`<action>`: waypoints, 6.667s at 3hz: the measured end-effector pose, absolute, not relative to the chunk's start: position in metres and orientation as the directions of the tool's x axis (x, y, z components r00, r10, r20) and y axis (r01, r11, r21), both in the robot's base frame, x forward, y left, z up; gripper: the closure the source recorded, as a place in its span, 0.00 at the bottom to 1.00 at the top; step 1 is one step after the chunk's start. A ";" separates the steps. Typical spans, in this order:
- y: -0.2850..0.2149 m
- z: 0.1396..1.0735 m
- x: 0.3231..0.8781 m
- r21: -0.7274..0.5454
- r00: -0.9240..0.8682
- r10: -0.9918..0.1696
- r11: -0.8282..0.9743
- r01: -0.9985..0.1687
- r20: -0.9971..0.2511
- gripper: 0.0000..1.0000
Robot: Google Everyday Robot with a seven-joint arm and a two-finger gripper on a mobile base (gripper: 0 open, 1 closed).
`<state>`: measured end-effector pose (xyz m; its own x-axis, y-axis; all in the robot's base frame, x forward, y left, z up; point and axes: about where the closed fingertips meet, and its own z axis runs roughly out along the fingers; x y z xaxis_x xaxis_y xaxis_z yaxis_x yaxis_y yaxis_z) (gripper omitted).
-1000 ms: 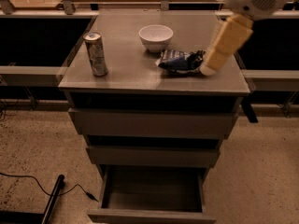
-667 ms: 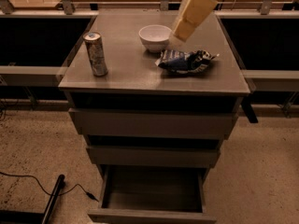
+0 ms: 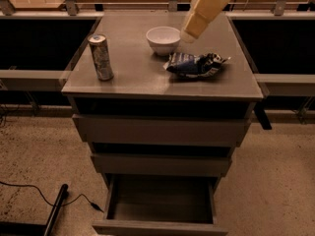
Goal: Place redbull can into bottom drawer
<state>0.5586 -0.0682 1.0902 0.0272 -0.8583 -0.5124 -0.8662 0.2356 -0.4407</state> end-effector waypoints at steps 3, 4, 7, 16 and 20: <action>-0.010 0.977 0.646 -0.379 -0.033 -0.801 0.319 -0.868 -0.598 0.00; -0.004 0.977 0.657 -0.396 -0.021 -0.783 0.337 -0.854 -0.622 0.00; 0.067 0.968 0.679 -0.336 0.080 -0.688 0.247 -0.909 -0.722 0.00; 0.173 0.919 0.707 -0.149 0.069 -0.443 0.149 -0.978 -0.894 0.72; 0.069 0.970 0.602 -0.357 0.245 -0.474 0.160 -0.921 -0.846 1.00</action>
Offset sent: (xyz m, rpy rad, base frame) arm 0.1102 0.0586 -0.1399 0.1273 0.0307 -0.0962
